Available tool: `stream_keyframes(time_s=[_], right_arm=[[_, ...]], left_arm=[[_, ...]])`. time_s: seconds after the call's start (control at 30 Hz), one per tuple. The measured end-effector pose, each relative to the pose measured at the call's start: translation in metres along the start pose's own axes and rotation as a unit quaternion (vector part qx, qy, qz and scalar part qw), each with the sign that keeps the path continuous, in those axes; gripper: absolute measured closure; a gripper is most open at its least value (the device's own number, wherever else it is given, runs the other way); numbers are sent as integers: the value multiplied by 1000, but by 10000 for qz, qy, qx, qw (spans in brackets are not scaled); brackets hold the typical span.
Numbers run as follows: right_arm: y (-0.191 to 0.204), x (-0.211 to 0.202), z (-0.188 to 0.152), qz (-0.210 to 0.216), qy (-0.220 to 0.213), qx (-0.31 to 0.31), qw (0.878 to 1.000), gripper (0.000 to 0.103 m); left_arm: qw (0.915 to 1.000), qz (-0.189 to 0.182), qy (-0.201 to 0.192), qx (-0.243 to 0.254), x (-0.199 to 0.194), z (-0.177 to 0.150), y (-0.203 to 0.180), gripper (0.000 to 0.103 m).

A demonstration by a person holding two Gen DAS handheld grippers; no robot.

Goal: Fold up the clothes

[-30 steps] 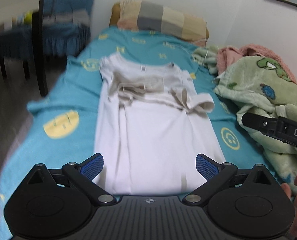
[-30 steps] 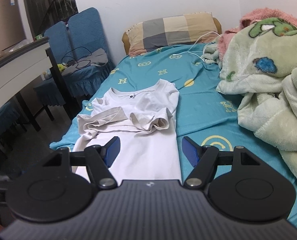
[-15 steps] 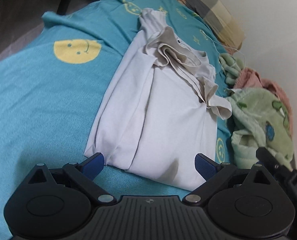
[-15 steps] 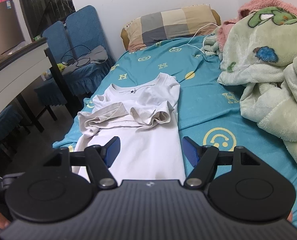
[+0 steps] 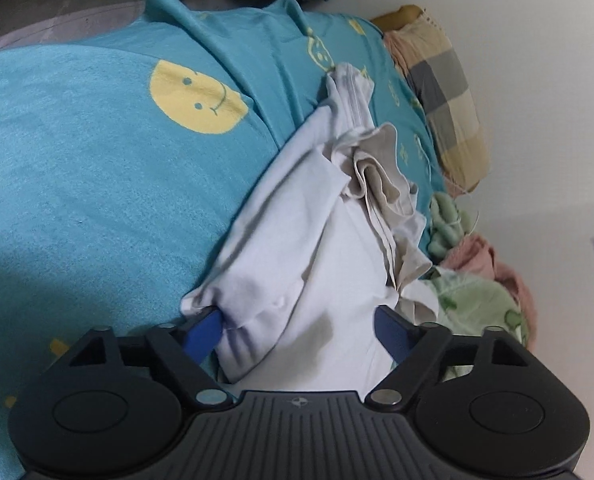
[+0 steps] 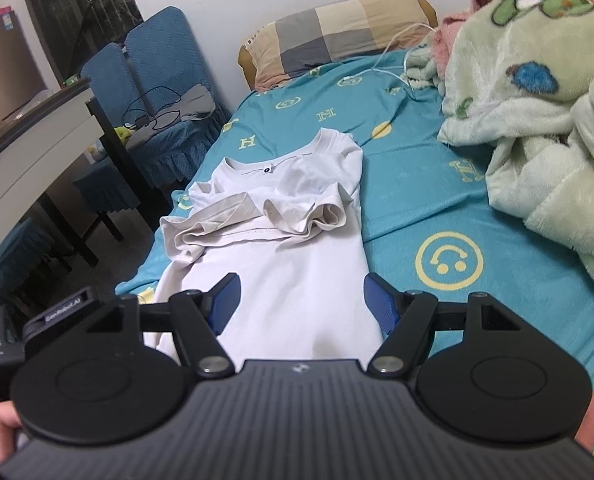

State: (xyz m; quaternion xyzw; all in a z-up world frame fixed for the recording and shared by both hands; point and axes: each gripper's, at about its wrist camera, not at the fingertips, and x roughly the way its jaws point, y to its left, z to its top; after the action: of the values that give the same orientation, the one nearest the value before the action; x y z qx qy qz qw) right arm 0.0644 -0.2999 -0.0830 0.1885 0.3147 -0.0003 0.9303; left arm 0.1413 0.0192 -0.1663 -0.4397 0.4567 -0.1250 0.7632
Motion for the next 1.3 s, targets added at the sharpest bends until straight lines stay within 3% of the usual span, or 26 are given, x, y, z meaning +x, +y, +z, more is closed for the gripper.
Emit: stream_keyframes(time_s=[0.23, 0.4, 0.53, 0.63, 0.77, 0.93, 1.13, 1.3], right_arm=[[-5, 2, -1, 81, 94, 248, 9996, 32], [-10, 3, -2, 153, 154, 435, 9988, 32], [-21, 7, -5, 452, 342, 948, 9939, 32], [-31, 12, -8, 709, 528, 1466, 9852, 32], [-40, 18, -14, 1012, 733, 2098, 9697, 31], [-43, 26, -23, 1368, 978, 2657, 9493, 31], [-49, 28, -28, 1213, 1050, 2985, 9408, 31], [-69, 29, -43, 822, 1171, 3637, 9205, 31]], left_arm=[[9985, -361, -281, -310, -5, 3, 5, 27], [9946, -826, -625, 36, -11, 6, -11, 27], [9975, -581, -410, -4, -6, 4, -6, 27], [9993, -172, -213, -244, -1, 4, 5, 27], [9981, -164, -149, -583, 2, 5, 18, 27], [9981, -14, -130, -601, -1, 0, 19, 26], [9972, 199, 65, -716, -8, -10, 19, 26], [9961, 294, -343, -754, -12, -8, 22, 27]])
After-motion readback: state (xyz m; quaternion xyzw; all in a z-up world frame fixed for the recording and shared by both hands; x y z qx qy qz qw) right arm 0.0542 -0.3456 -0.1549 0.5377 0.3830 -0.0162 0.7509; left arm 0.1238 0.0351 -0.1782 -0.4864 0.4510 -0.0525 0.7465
